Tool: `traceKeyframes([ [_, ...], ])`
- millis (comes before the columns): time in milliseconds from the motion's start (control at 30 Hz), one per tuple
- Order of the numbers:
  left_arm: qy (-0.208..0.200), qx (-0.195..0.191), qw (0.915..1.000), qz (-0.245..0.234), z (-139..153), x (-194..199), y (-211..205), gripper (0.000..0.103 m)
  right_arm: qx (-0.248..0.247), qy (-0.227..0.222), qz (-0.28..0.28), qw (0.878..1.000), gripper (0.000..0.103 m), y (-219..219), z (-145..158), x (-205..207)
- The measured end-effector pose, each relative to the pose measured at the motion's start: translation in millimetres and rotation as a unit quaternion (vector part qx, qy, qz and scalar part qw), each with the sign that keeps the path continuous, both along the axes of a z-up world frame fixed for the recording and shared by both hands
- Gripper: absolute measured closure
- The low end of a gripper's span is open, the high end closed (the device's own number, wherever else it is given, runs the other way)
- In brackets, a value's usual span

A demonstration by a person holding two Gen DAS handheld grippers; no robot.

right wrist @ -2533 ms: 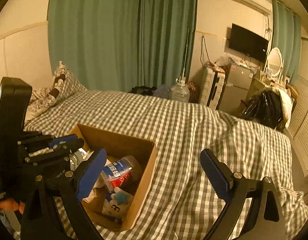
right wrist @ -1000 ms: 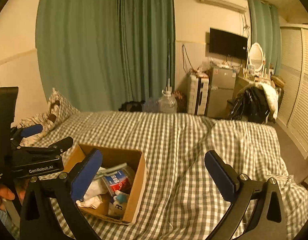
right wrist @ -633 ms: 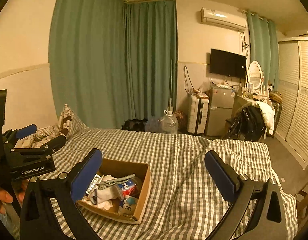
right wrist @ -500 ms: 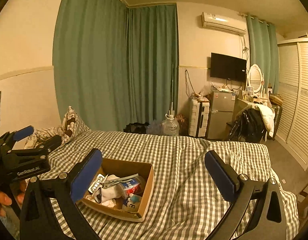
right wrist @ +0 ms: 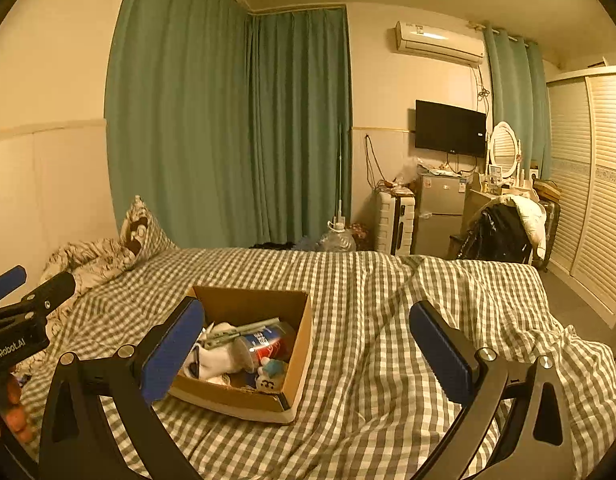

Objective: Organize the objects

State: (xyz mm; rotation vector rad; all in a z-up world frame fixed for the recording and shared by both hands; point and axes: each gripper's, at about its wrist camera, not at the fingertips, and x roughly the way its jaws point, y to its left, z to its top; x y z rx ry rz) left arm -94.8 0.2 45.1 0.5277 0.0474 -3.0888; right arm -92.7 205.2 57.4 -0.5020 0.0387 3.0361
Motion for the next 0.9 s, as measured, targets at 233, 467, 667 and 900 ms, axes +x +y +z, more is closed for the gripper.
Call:
traceKeyframes([
  [233,-0.015,0.003,0.9999,0.008,-12,1,-6,0.0,0.007,-0.009,-0.002,1.0,0.0,-2,-7,-2],
  [467,-0.025,-0.007,0.9996,0.007,-18,2,-5,0.0,0.009,-0.015,0.007,1.0,0.0,-7,-6,1],
  [667,-0.026,-0.01,0.9996,0.006,-17,2,-4,0.0,0.008,-0.016,0.006,1.0,0.0,-7,-6,1],
  [900,-0.032,-0.014,0.9994,0.001,-18,1,-2,0.0,0.014,-0.024,0.012,1.0,0.0,-12,-8,-1],
])
